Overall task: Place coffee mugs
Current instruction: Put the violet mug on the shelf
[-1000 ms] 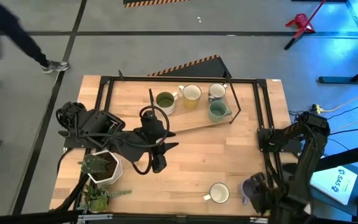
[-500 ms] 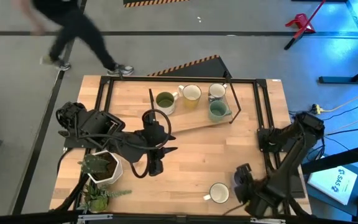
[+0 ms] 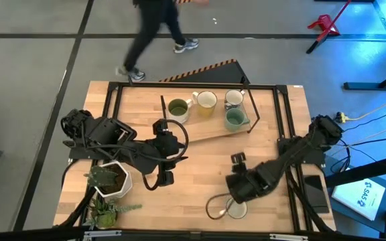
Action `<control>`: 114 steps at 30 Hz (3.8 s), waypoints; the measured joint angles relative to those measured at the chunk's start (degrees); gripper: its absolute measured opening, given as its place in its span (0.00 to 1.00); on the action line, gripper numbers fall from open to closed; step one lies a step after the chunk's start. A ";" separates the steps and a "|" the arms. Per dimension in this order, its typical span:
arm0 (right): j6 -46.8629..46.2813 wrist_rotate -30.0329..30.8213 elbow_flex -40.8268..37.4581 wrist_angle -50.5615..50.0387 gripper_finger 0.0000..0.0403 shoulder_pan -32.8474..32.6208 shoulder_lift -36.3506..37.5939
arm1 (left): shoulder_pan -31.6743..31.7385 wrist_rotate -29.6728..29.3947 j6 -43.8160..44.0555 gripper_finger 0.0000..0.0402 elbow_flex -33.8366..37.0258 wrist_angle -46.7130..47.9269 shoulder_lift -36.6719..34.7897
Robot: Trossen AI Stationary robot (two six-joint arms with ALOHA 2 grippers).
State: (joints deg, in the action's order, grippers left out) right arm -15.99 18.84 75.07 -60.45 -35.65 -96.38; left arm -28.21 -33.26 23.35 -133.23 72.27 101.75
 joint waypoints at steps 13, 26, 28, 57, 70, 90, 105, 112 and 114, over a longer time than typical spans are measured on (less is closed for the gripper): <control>-26.26 -14.30 8.72 -18.81 0.35 -9.55 0.13 | 1.75 0.87 -2.63 0.35 0.00 0.13 -0.12; -43.53 -19.63 0.18 -15.98 0.35 -15.32 0.09 | 3.20 2.65 -2.62 0.35 0.00 0.13 -0.13; -43.49 -17.73 -1.54 -13.86 0.35 -14.80 0.09 | 3.50 2.86 -2.62 0.35 0.00 0.13 -0.13; -14.21 -0.33 1.52 -4.47 0.35 6.14 4.84 | 7.38 7.95 -6.14 0.35 0.02 1.72 3.41; -37.17 3.12 4.59 -20.17 0.35 -9.93 11.97 | 7.82 15.44 -13.13 0.35 0.04 -6.03 20.78; -46.90 2.62 4.57 -22.64 0.35 -18.97 12.02 | 16.48 28.15 -19.05 0.35 1.83 -13.82 31.60; -49.88 3.23 4.33 -23.45 0.35 -21.02 12.02 | 16.38 28.09 -15.96 0.35 13.62 -19.23 31.56; -49.81 3.23 4.33 -23.45 0.35 -21.02 12.02 | 16.35 28.04 -16.29 0.17 13.49 -19.06 31.56; -49.81 3.23 4.33 -23.45 0.35 -21.01 12.02 | 16.33 28.10 -16.73 0.08 13.49 -18.96 31.56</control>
State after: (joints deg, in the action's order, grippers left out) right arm -65.80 22.06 79.40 -83.90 -56.65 -84.36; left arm -11.88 -5.15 6.62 -119.74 53.31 133.32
